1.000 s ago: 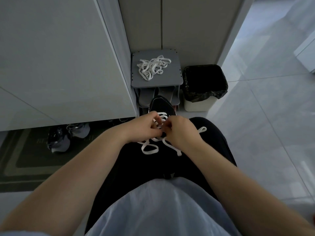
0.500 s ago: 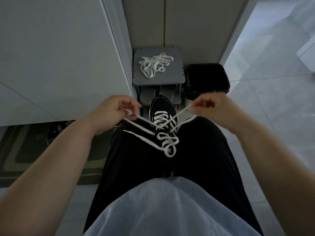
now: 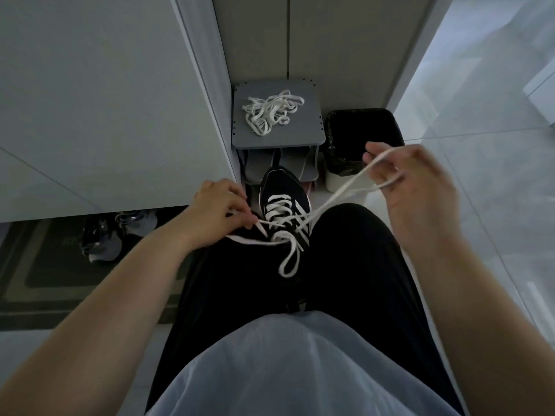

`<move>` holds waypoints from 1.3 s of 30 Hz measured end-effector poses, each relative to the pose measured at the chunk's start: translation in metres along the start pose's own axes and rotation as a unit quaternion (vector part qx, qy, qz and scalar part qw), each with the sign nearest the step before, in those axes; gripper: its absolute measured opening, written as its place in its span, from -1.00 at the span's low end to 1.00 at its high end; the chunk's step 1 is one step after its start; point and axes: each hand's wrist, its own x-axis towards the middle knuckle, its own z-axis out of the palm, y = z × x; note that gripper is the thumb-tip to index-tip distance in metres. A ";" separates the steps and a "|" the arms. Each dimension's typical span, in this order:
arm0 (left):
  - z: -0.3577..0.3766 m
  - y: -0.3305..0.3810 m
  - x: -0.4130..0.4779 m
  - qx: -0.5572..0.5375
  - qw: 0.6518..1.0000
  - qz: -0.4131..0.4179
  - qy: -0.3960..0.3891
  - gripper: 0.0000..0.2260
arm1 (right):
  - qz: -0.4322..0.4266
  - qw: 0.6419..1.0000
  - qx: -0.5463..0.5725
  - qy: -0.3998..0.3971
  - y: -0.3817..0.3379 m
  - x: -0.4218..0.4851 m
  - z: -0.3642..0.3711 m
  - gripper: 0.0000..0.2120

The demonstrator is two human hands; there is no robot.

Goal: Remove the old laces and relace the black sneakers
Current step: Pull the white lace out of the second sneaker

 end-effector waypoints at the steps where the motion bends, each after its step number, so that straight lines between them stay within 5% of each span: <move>1: -0.002 -0.004 -0.001 -0.032 0.999 -0.006 0.002 -0.87 | 0.014 0.996 0.087 -0.020 -0.011 -0.003 -0.005 -0.69; 2: -0.003 -0.007 -0.001 -0.066 0.998 -0.016 -0.005 -0.83 | 0.019 0.996 0.082 -0.038 -0.020 -0.005 -0.009 -0.65; 4: 0.001 -0.006 -0.003 -0.119 0.992 -0.047 -0.020 -0.78 | 0.028 0.992 -0.105 -0.062 -0.023 -0.008 -0.013 -0.67; 7: 0.013 -0.005 -0.002 -0.120 0.985 -0.118 0.036 -0.79 | 0.020 0.872 -0.462 -0.161 0.001 -0.011 -0.012 -0.86; 9: 0.017 -0.003 -0.003 -0.062 0.979 -0.141 0.137 -0.95 | -0.029 0.799 -0.557 -0.224 0.023 -0.013 -0.006 -0.94; 11: 0.019 0.002 -0.007 -0.008 0.978 -0.031 0.205 -0.81 | -0.054 0.753 -0.595 -0.274 0.045 -0.015 0.002 -0.84; 14: 0.032 0.014 -0.014 0.098 0.973 0.140 0.153 -0.90 | -0.077 0.711 -0.651 -0.254 0.067 -0.014 0.015 -0.76; 18: 0.042 0.017 -0.012 0.123 0.983 0.080 0.108 -0.93 | -0.035 0.767 -0.606 -0.207 0.066 -0.007 0.019 -0.84; 20: 0.043 0.014 -0.007 0.125 0.985 0.061 0.100 -0.89 | 0.001 0.825 -0.539 -0.171 0.054 -0.003 0.019 -0.87; 22: 0.046 0.012 -0.003 0.125 0.987 0.056 0.081 -0.88 | 0.045 0.922 -0.364 -0.123 0.038 -0.001 0.021 -0.85; 24: 0.045 0.011 0.002 0.122 0.990 0.046 0.051 -0.86 | 0.090 0.989 -0.059 -0.098 0.019 -0.001 0.024 -0.81; 26: 0.035 0.007 0.006 0.051 0.994 0.039 0.092 -0.79 | 0.079 0.989 0.080 -0.100 0.004 -0.002 0.020 -0.79; 28: 0.011 0.006 0.003 -0.093 0.976 0.004 0.197 -0.77 | 0.013 0.986 -0.092 -0.135 -0.004 0.001 0.013 -0.80; 29: -0.002 0.006 -0.002 -0.146 0.961 -0.012 0.236 -0.79 | -0.015 0.955 -0.243 -0.170 -0.002 0.003 0.010 -0.82; 31: -0.020 0.008 -0.013 -0.179 0.947 -0.021 0.265 -0.86 | -0.032 0.831 -0.498 -0.248 0.011 0.006 0.006 -0.87; 33: -0.028 0.016 -0.020 -0.190 0.940 -0.008 0.282 -0.89 | -0.030 0.736 -0.610 -0.292 0.028 0.005 0.005 -0.91; 34: -0.029 0.019 -0.021 -0.223 0.926 0.001 0.305 -0.87 | -0.034 0.724 -0.623 -0.294 0.035 0.003 0.006 -0.88; 39: -0.046 0.026 -0.024 -0.563 0.707 0.008 0.427 -0.80 | -0.053 0.747 -0.617 -0.243 0.049 -0.010 0.019 -0.76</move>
